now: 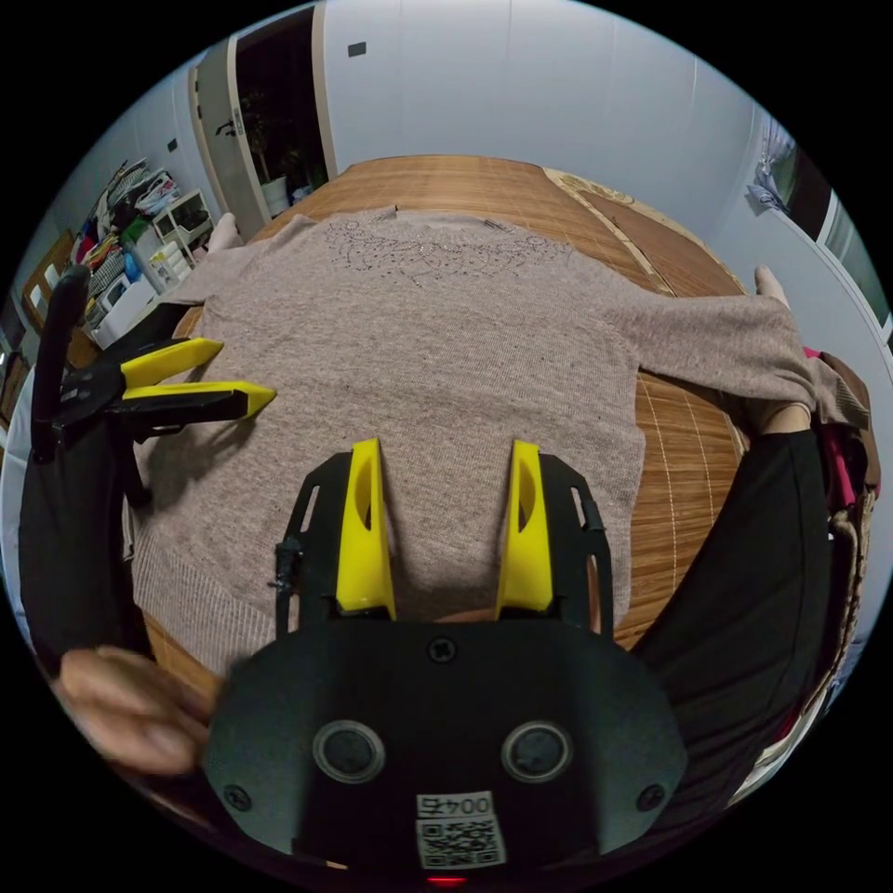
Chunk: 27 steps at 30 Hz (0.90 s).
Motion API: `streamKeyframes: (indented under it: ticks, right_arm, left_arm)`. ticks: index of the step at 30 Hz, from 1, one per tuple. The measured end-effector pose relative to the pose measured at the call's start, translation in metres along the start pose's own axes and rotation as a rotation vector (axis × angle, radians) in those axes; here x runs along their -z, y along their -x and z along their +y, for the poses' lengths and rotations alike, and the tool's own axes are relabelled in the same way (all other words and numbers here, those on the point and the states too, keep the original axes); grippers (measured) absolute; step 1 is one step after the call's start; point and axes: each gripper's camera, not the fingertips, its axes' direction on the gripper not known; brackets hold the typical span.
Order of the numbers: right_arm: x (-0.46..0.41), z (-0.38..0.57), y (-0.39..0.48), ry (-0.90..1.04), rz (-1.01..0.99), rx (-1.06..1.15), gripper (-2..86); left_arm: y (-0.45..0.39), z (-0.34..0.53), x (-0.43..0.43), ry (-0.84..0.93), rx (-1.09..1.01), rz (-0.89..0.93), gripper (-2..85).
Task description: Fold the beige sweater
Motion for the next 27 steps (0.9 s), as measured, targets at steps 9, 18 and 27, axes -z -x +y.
streamKeyframes:
  ticks: [9,18,27]
  right_arm:
    - [0.002,0.002,-0.012,-0.011,-0.001,-0.045,15.6]
    - [0.005,0.003,-0.01,-0.014,0.015,-0.03,15.2]
    - [0.01,0.002,-0.012,-0.014,0.011,-0.045,14.8]
  left_arm:
    - [-0.001,0.004,0.002,0.0,0.0,0.0,24.9]
    - [-0.003,0.007,0.004,0.0,0.0,0.0,24.9]
    - [-0.007,0.008,0.005,0.0,0.0,-0.001,24.9]
